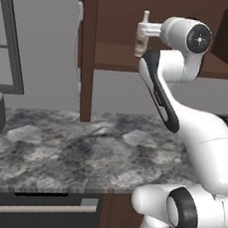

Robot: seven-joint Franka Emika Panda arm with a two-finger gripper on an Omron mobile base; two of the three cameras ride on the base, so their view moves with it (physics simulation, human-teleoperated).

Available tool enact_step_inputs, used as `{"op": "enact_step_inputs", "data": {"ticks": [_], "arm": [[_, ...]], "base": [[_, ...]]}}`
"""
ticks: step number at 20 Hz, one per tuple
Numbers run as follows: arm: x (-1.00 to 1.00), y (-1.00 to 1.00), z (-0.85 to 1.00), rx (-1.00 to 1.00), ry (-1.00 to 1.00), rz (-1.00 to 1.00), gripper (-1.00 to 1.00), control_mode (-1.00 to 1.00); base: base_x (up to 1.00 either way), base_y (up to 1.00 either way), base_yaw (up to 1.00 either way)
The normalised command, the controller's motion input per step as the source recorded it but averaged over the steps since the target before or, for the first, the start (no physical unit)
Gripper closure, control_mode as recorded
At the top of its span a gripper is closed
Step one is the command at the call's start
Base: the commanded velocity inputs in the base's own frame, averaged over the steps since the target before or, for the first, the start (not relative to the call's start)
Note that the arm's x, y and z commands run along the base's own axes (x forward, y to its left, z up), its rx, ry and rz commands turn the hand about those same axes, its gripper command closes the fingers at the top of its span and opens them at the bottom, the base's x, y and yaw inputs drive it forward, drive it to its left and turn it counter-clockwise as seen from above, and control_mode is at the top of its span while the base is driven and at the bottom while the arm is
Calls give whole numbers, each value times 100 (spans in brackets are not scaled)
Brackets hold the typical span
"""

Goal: Sort all alcoholic drinks to one cabinet, and non-alcoholic drinks to the other.

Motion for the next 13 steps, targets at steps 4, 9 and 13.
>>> {"op": "enact_step_inputs", "data": {"ticks": [4, 9, 13], "arm": [[-70, -14, 0, -2, 0, 0, -100, -100], [-73, -11, 0, -2, 0, 0, -100, -100], [-73, -3, 0, -3, 0, 0, -100, -100]], "base": [[0, 0, 0], [0, 0, 0], [0, 0, 0]]}}
